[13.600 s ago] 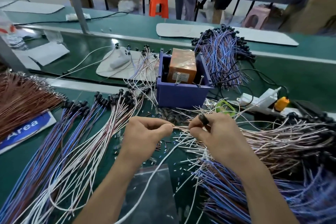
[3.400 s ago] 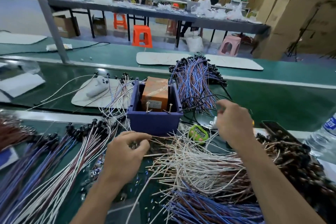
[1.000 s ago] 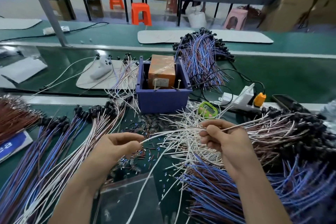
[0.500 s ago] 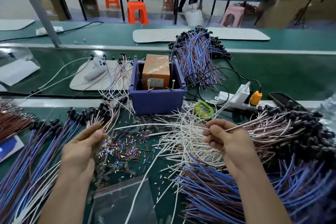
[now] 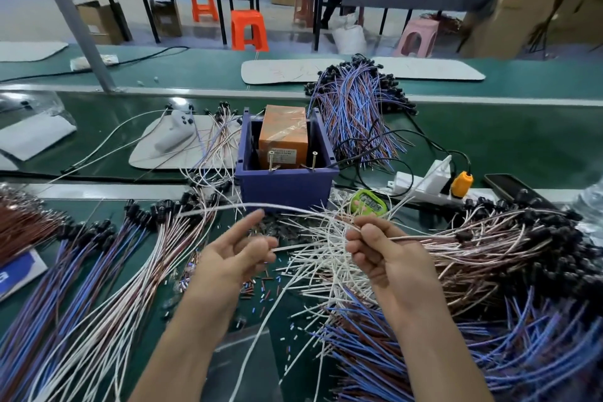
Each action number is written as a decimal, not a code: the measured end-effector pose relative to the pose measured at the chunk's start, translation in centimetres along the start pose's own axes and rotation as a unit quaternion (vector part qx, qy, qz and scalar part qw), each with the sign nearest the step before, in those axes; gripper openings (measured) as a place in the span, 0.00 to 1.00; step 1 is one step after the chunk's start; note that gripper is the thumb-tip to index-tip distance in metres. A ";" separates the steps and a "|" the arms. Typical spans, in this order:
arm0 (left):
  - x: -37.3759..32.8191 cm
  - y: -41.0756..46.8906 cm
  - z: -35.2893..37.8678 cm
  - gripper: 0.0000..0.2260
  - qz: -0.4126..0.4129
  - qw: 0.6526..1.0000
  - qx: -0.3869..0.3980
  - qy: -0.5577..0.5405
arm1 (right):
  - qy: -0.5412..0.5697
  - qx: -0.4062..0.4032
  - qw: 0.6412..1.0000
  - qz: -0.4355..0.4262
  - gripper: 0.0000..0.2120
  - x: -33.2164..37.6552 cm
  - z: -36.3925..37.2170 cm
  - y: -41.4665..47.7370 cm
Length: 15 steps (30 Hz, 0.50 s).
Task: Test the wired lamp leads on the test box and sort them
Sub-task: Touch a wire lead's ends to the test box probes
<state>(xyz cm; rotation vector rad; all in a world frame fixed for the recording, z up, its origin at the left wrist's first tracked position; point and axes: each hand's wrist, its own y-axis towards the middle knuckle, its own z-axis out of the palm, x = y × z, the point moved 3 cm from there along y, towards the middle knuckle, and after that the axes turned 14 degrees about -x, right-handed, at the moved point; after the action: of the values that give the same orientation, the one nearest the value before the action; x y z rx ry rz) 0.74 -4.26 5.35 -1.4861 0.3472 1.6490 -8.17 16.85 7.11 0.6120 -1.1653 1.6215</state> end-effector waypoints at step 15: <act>-0.9 1.6 -0.5 0.22 0.030 0.997 -0.062 -0.032 | -0.021 -0.032 0.999 -0.026 0.03 -0.2 0.0 -0.5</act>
<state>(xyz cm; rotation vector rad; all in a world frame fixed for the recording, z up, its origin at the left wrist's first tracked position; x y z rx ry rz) -0.18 -5.90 5.51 -1.5224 0.2611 1.7886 -7.59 16.78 7.11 0.6330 -1.2183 1.5292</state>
